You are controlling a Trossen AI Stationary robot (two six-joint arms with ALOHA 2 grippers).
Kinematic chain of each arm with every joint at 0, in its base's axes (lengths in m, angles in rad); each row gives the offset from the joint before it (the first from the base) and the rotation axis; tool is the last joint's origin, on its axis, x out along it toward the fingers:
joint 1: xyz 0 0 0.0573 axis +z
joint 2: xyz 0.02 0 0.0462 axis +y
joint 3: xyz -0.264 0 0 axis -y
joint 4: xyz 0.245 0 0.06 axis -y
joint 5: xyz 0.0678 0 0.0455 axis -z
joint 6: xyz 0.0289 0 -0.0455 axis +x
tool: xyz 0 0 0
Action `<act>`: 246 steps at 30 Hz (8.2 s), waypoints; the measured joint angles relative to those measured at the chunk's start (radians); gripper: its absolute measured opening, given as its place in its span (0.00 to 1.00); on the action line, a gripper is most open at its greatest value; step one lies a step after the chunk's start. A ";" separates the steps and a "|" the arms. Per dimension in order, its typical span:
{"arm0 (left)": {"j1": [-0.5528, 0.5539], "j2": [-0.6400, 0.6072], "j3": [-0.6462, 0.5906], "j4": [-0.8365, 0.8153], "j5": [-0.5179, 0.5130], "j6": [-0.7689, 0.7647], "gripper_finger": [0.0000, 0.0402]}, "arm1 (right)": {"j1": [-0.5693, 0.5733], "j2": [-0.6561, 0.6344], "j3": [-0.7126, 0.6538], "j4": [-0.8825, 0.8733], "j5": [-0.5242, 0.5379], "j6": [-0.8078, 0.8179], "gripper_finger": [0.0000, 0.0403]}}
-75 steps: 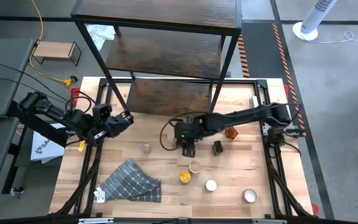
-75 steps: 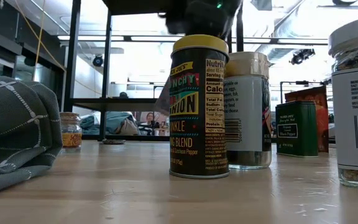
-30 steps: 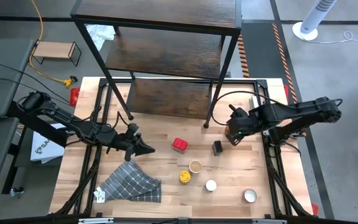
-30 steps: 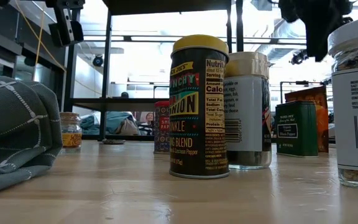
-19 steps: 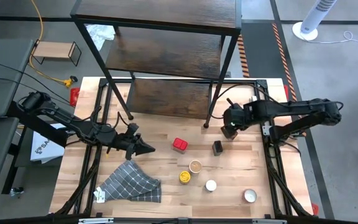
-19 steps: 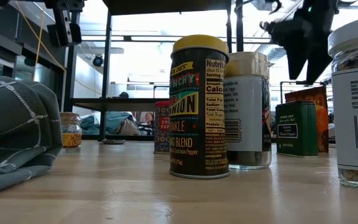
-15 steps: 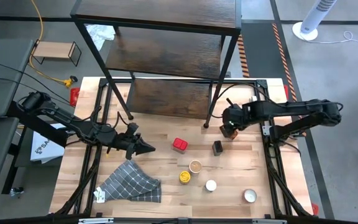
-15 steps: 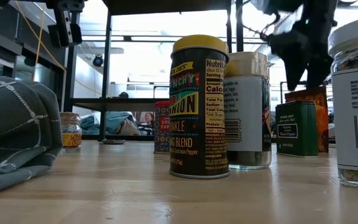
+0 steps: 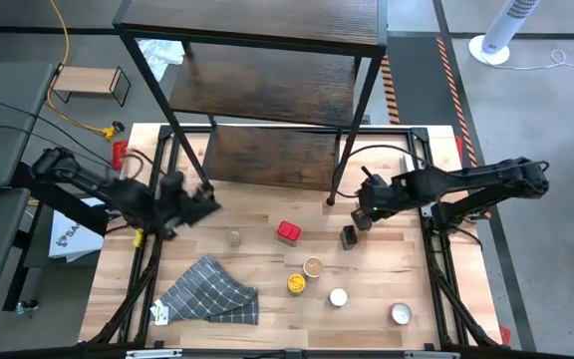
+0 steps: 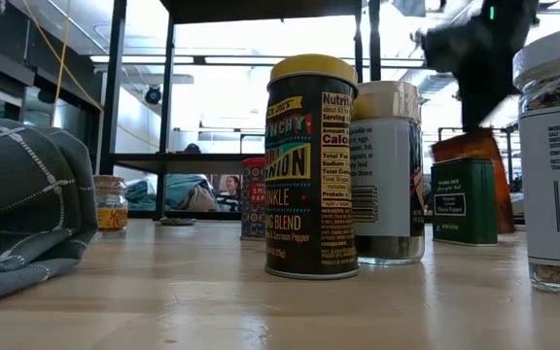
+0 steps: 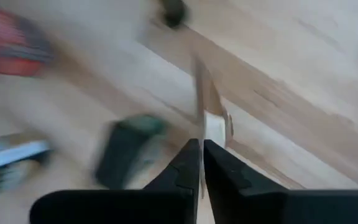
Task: Shelf spices
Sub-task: Move the orange seasoning pack to the center of the table, then adjust the seasoning bottles and cans
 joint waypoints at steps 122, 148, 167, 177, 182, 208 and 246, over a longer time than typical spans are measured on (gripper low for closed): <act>-0.001 -0.318 0.000 -0.288 -0.319 0.153 0.00 | 0.062 1.213 1.212 0.104 -0.116 -0.499 0.06; 0.000 -0.318 0.000 -0.293 -0.317 0.197 0.00 | 0.068 1.046 1.227 -0.298 -0.037 -0.589 0.54; 0.000 -0.318 0.000 -0.297 -0.337 0.197 0.00 | 0.118 0.334 0.153 0.004 0.147 0.469 0.00; 0.000 -0.318 0.000 -0.343 -0.368 0.196 0.00 | 0.040 0.247 -0.151 0.482 0.093 0.563 0.00; 0.000 -0.318 0.000 -0.347 -0.370 0.187 0.00 | 0.047 0.249 -0.134 0.468 0.022 0.478 0.00; 0.000 -0.318 0.000 -0.395 -0.379 0.144 0.00 | 0.165 0.642 0.569 0.413 -0.031 -0.023 0.00; 0.000 -0.313 0.000 -0.473 -0.376 0.065 0.00 | 0.226 0.847 0.861 -0.005 -0.115 -0.257 0.00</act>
